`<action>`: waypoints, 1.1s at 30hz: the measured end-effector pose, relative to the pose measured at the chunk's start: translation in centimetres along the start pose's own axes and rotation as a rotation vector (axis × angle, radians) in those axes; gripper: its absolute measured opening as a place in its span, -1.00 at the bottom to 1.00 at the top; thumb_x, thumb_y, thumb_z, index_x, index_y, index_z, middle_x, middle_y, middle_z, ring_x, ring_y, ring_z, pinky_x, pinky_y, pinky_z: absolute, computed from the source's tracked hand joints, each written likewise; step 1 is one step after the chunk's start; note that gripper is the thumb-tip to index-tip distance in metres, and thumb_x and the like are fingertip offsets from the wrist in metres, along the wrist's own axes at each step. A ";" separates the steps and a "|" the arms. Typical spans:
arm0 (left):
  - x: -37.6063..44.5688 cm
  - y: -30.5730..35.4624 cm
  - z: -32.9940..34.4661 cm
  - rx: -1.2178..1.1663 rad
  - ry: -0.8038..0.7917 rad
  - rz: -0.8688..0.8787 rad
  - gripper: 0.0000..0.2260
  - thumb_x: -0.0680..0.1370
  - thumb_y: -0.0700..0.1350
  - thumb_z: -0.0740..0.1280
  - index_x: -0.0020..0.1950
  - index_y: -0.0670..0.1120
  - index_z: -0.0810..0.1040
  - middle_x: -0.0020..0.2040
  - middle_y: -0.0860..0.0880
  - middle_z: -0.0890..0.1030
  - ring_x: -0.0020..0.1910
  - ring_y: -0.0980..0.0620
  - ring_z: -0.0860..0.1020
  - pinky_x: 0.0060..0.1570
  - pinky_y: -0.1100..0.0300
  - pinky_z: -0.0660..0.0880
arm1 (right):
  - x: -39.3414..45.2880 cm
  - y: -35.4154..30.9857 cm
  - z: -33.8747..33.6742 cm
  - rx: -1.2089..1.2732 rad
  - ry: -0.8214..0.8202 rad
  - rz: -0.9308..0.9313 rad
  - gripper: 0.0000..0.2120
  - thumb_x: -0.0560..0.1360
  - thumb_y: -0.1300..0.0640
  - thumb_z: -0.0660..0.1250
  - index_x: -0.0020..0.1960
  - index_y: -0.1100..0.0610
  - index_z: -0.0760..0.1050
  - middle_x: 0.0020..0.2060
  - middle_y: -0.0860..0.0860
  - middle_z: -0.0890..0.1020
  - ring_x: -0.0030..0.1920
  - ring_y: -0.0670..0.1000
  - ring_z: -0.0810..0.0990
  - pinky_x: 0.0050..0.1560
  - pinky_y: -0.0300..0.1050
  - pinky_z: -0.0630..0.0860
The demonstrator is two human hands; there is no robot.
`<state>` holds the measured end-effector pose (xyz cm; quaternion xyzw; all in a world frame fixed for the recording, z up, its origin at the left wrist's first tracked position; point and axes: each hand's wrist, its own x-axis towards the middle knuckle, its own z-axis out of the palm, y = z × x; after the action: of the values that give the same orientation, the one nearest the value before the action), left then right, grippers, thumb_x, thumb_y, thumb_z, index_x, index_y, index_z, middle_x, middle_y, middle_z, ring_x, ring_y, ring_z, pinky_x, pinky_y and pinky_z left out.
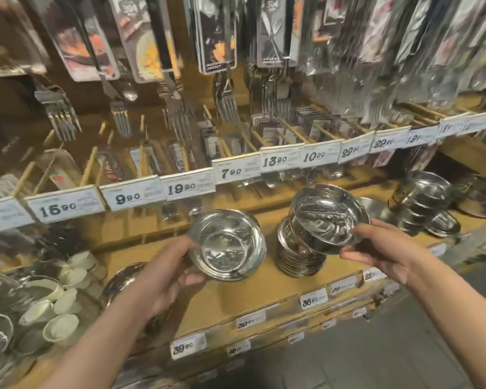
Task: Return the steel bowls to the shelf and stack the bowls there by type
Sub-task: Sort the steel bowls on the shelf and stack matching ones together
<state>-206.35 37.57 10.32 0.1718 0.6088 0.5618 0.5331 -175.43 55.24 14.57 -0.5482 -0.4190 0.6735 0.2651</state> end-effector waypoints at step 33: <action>13.8 -5.6 21.1 0.686 0.522 -0.072 -0.80 0.54 -0.32 0.26 0.06 -0.38 0.61 0.03 -0.34 0.68 0.04 -0.31 0.67 0.04 -0.17 0.65 | 9.4 -1.2 -17.0 0.029 -0.109 0.133 -0.87 0.57 0.40 0.29 0.06 0.22 0.48 -0.43 0.21 0.66 -0.34 0.17 0.72 -0.47 -0.10 0.65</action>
<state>-191.53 57.61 3.40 0.1698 0.8803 0.3328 0.2923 -161.66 68.18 9.91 -0.5334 -0.3856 0.7245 0.2047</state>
